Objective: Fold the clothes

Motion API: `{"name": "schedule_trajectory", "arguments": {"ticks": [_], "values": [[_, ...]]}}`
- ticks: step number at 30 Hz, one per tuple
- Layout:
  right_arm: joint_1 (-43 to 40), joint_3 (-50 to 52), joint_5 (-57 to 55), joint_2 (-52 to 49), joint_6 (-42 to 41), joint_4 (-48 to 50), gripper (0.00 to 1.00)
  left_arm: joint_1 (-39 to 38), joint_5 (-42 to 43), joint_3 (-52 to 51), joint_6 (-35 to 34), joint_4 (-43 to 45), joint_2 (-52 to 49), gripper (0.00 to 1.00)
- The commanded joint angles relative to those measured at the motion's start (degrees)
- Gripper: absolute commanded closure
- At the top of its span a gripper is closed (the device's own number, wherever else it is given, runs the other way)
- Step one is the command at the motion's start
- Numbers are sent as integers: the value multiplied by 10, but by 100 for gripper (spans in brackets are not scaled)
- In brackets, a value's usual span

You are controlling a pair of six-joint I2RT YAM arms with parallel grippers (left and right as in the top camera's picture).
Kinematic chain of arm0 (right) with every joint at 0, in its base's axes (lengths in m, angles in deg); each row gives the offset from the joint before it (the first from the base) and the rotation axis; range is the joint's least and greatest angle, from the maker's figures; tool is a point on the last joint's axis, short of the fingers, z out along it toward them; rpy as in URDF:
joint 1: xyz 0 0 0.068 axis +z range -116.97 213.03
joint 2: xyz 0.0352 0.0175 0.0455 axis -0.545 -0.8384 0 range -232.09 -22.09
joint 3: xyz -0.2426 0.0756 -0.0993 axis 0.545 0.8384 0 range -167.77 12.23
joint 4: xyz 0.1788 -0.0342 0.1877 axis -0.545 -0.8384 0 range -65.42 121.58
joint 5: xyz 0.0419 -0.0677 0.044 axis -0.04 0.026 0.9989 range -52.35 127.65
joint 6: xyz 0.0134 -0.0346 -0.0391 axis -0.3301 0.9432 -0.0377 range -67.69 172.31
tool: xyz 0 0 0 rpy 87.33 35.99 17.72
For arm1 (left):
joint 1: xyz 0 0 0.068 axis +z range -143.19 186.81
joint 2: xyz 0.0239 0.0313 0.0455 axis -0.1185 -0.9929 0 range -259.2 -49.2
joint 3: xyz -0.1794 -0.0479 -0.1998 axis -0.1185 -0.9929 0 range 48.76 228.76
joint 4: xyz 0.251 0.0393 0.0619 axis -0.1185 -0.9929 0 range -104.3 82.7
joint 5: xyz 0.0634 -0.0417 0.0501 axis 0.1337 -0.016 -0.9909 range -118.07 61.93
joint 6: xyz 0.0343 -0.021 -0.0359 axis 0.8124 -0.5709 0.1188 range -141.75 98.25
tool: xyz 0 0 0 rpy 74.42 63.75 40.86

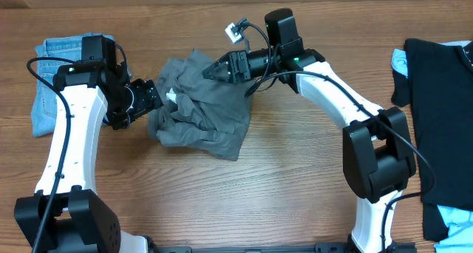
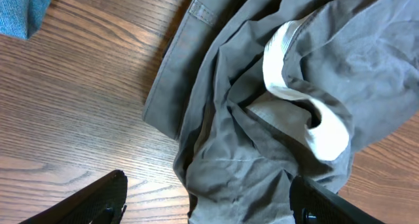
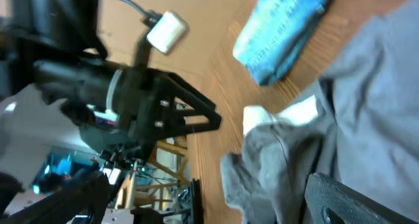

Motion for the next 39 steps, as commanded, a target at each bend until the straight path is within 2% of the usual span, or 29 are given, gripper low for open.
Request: {"name": "schedule_trajectory", "arguments": {"ticks": [1,3,5,6,8,9,10,11,12,15,16,18,21,23,25,28,33,36,39], "values": [[-6,-10,-181,21,-4,-127,0,1,89,10,55,5,13,18],[-26,-10,-394,21,-19,-270,0,-6,129,15,86,30,39,16],[-54,-10,-558,30,-18,-376,0,-39,128,17,142,78,88,15],[-67,-10,-598,40,-2,-400,0,-70,128,17,171,106,107,17],[-87,-10,-608,63,48,-416,0,-134,127,16,196,139,115,34],[-93,-10,-607,74,60,-426,6,-179,121,16,212,150,101,44],[-97,-10,-608,79,62,-436,22,-203,106,16,213,153,86,54],[-101,-10,-607,80,62,-446,44,-229,91,16,213,152,56,62],[-105,-10,-607,80,62,-456,53,-243,96,16,208,151,21,76],[-107,-10,-608,80,64,-472,54,-247,118,16,200,122,-70,94],[-107,-10,-608,80,69,-475,54,-238,94,16,198,95,-106,96],[-108,-10,-608,80,70,-480,54,-205,7,16,158,50,-160,96],[-108,-10,-581,80,93,-479,53,-144,11,16,155,36,-189,96],[-108,-10,-433,80,207,-472,51,-123,9,16,156,31,-189,96],[-108,-10,-227,80,281,-436,52,-111,7,16,155,15,-189,94],[-95,-10,-69,80,287,-356,59,-111,-9,16,155,-10,-189,92],[-34,-9,-106,62,272,-295,58,-111,-62,16,135,-10,-189,92],[-1,-9,-106,13,217,-213,57,-111,-75,16,112,-8,-189,92],[24,-9,-130,-36,204,-171,56,-111,-75,16,110,-7,-189,91]]}}
